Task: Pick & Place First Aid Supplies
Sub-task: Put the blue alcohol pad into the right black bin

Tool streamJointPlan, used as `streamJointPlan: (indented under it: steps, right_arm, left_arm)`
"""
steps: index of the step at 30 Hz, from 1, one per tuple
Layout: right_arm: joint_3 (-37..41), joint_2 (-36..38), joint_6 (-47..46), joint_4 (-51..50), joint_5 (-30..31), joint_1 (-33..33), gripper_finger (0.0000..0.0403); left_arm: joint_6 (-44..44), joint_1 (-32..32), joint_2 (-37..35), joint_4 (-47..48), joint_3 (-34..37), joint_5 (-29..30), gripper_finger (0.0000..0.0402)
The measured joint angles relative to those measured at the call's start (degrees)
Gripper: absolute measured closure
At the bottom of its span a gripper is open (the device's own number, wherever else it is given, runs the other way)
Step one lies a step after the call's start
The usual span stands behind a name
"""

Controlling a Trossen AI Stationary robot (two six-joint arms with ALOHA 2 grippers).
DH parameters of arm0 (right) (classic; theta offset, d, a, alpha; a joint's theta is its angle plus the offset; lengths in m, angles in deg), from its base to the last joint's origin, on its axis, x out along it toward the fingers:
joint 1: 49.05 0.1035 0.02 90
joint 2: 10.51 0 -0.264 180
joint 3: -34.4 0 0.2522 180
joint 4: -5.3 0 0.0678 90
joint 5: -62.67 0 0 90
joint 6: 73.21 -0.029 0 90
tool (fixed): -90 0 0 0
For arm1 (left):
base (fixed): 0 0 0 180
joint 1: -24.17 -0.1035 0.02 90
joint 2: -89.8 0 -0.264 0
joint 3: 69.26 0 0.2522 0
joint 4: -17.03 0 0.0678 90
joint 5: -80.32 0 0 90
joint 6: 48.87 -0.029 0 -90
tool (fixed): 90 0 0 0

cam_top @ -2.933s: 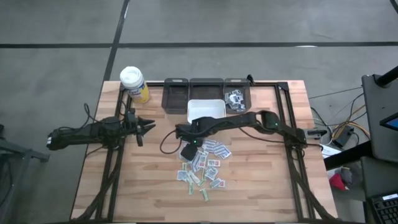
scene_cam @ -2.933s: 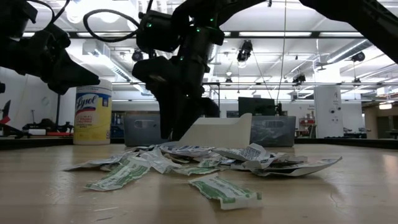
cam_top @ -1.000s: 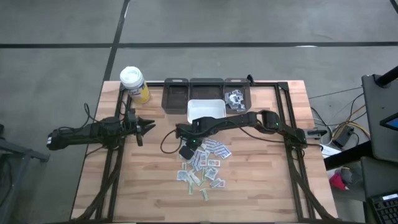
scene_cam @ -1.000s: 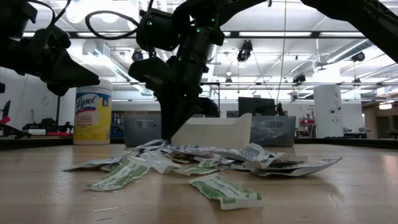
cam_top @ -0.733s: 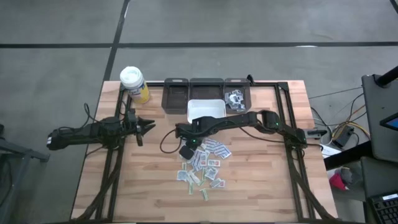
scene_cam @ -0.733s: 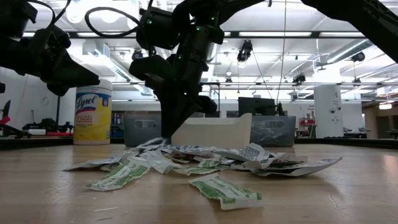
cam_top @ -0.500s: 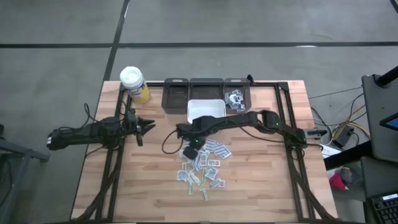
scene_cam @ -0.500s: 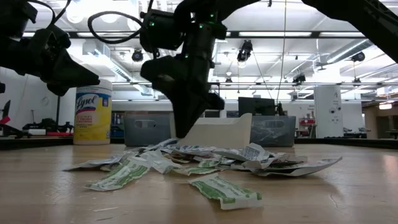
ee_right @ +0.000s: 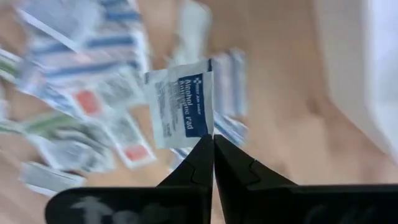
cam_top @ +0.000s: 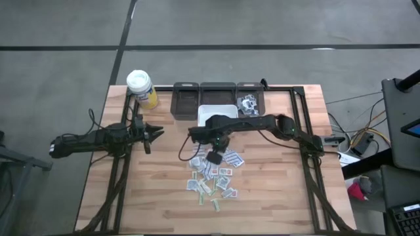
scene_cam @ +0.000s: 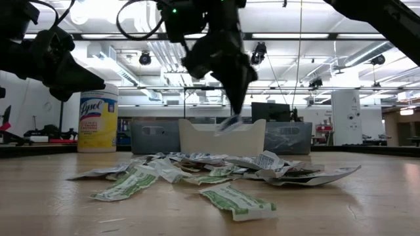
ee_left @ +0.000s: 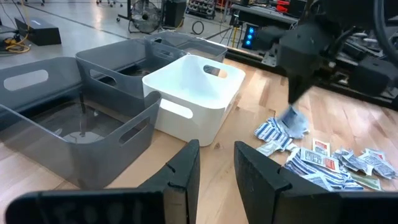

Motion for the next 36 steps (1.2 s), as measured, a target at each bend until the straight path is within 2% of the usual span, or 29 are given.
streamJointPlan:
  steps: [3,10,16,25,30,36]
  right_arm:
    - [0.1,1.4,0.3,-2.1,3.4,-0.3,0.0395]
    - [4.9,8.9,0.9,-2.2,4.2,-1.8,0.0395]
    - [11.6,18.1,-2.9,-2.0,11.6,-5.0,0.0395]
    - [23.8,32.3,-7.9,3.4,26.0,-14.7,0.0395]
    - [31.8,35.7,-6.8,12.5,26.2,-21.3,0.0395]
    - [40.6,35.0,-1.1,21.1,22.6,-27.2,0.0394]
  left_arm:
    - [0.8,0.0,0.0,0.0,0.0,0.0,0.0307]
    - [1.0,0.0,0.0,0.0,0.0,0.0,0.0307]
    - [1.0,0.0,0.0,-0.3,0.0,0.0,0.0307]
    - [1.0,0.0,0.0,-0.4,0.0,0.0,0.0307]
    - [2.2,0.0,0.0,-0.4,0.0,0.0,0.0307]
    - [2.6,0.0,0.0,-0.4,0.0,0.0,0.0307]
